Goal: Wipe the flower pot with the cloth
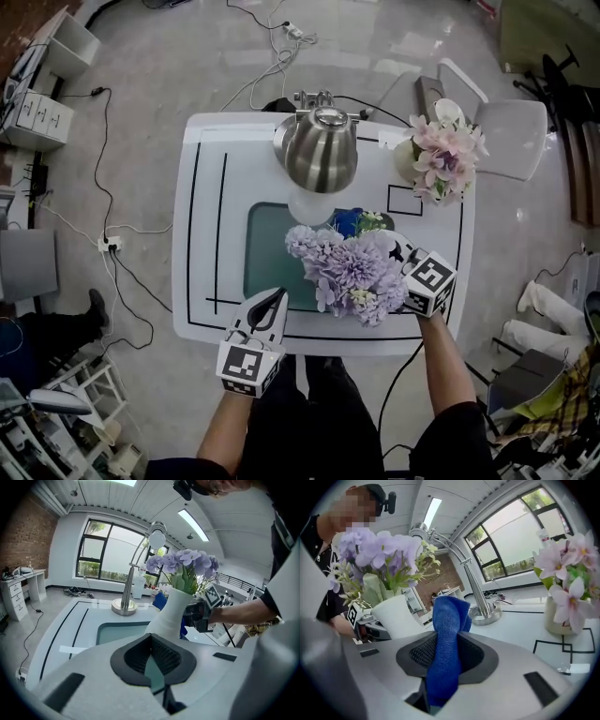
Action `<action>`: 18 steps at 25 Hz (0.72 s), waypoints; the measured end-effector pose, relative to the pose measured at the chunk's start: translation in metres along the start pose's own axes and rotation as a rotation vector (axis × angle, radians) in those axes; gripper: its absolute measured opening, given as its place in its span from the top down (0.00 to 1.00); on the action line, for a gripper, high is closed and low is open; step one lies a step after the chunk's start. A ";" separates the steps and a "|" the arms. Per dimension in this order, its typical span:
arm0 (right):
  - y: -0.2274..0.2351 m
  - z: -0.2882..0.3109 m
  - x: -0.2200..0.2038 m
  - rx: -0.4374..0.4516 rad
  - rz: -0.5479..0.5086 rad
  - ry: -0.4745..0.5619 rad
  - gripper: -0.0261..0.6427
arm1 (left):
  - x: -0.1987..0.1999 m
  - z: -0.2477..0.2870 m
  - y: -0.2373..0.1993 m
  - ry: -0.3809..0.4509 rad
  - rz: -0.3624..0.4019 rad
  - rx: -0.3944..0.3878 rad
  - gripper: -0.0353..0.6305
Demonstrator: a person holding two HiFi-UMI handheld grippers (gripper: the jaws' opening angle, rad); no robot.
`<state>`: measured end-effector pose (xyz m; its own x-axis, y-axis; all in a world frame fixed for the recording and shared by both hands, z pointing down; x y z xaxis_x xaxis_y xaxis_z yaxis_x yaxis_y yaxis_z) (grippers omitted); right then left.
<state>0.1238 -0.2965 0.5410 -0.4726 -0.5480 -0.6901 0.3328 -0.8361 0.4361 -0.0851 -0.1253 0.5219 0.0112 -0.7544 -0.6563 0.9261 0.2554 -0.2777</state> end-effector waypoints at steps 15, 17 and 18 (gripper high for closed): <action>-0.006 -0.036 -0.037 -0.270 0.148 0.037 0.79 | -0.008 -0.017 0.019 0.013 0.034 0.009 0.94; -0.024 -0.052 -0.037 -0.299 0.158 0.067 0.79 | -0.010 -0.023 0.024 0.020 0.040 0.015 0.94; -0.034 -0.060 -0.038 -0.310 0.162 0.081 0.79 | -0.011 -0.027 0.027 0.024 0.044 0.020 0.94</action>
<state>0.1792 -0.2463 0.5181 -0.3314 -0.6588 -0.6754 0.6356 -0.6849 0.3562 -0.0708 -0.0939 0.5029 0.0436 -0.7281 -0.6841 0.9323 0.2757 -0.2340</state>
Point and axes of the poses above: the fingertips, and each gripper's own axes: z forward along the fingers, y to its right, x out of its top, the point moved 9 cm from there along -z, backward along the fingers, and after that the axes turned 14 degrees about -y, right-handed, at the moved point
